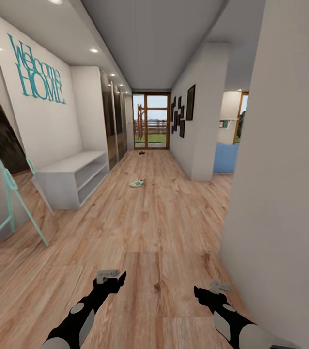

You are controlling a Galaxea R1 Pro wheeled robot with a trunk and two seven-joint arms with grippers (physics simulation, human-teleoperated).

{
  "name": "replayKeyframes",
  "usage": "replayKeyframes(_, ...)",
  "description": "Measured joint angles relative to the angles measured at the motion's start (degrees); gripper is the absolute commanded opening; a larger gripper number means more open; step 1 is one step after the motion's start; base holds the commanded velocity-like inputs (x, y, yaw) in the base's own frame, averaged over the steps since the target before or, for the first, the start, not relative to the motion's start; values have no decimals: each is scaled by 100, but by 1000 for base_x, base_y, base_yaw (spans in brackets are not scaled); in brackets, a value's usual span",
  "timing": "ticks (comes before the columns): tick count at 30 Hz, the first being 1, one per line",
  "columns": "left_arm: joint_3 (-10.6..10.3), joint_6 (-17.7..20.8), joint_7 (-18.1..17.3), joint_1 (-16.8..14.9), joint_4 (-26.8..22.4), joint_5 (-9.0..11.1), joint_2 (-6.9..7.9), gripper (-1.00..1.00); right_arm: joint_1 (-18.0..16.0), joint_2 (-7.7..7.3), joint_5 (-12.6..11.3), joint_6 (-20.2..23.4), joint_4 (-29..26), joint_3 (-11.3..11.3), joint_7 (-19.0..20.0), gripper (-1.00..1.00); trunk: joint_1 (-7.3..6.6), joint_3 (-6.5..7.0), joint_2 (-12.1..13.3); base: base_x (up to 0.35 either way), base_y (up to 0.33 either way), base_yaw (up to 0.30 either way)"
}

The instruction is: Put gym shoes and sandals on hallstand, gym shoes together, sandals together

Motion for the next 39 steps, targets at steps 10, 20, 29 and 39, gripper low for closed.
replayKeyframes(10, 7, 1, -1, 0, -1, -3, 0, 100, 0, 0, 0, 1, 3, 0, 1, 100, 1, 91, 0, 60, -44, -119)
replayKeyframes(20, 7, 1, 0, 0, -2, -4, 0, 100, 0, 0, 0, 1, 1, 0, 2, 100, -2, 125, 0, 295, 56, -36)
replayKeyframes(29, 12, 2, -1, 2, -4, -2, 1, 100, 0, 1, 0, 2, -4, 7, 1, 100, -2, 87, 0, 341, 84, 110)
replayKeyframes(39, 14, 2, -1, 1, -3, -5, 0, 100, 0, 1, 0, 1, -4, 5, 2, 100, -2, 24, 0, 342, 84, 135)
